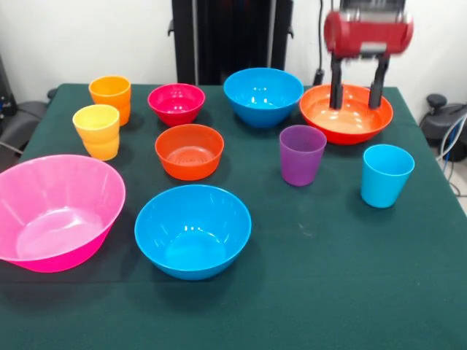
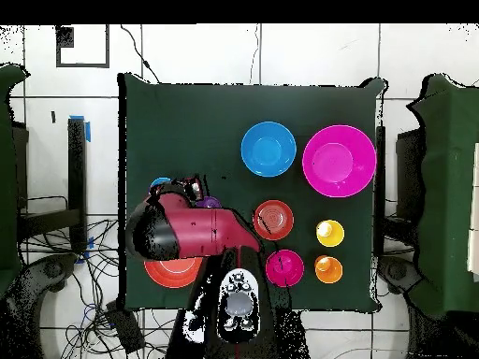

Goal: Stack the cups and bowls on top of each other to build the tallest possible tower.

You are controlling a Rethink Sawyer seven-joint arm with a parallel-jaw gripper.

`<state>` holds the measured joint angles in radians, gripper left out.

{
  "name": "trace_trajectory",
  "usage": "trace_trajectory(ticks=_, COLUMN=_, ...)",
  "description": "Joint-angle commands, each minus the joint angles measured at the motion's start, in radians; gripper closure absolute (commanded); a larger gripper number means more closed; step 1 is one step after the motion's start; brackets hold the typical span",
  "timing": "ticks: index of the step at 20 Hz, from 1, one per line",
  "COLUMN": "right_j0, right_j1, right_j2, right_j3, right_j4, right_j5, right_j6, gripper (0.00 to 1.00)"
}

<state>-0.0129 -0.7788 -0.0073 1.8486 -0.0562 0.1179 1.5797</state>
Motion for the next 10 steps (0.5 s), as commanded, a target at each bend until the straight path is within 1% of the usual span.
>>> trace_trajectory(ticks=1, right_j0=0.006, right_j1=0.195, right_j2=0.016, right_j3=-0.045, right_j4=-0.083, right_j5=-0.086, right_j6=0.098, gripper=0.00)
trace_trajectory(ticks=3, right_j0=0.021, right_j1=0.166, right_j2=-0.012, right_j3=-0.031, right_j4=-0.067, right_j5=-0.044, right_j6=0.102, gripper=0.00)
trace_trajectory(ticks=5, right_j0=0.044, right_j1=0.077, right_j2=-0.044, right_j3=0.001, right_j4=-0.048, right_j5=0.019, right_j6=0.111, gripper=0.00)
trace_trajectory(ticks=6, right_j0=0.050, right_j1=0.003, right_j2=-0.043, right_j3=0.028, right_j4=-0.032, right_j5=0.065, right_j6=0.118, gripper=0.00)
trace_trajectory(ticks=8, right_j0=0.056, right_j1=-0.087, right_j2=-0.046, right_j3=0.032, right_j4=-0.001, right_j5=0.161, right_j6=0.121, gripper=0.00)
trace_trajectory(ticks=10, right_j0=0.057, right_j1=-0.126, right_j2=-0.057, right_j3=0.002, right_j4=0.007, right_j5=0.235, right_j6=0.105, gripper=0.00)
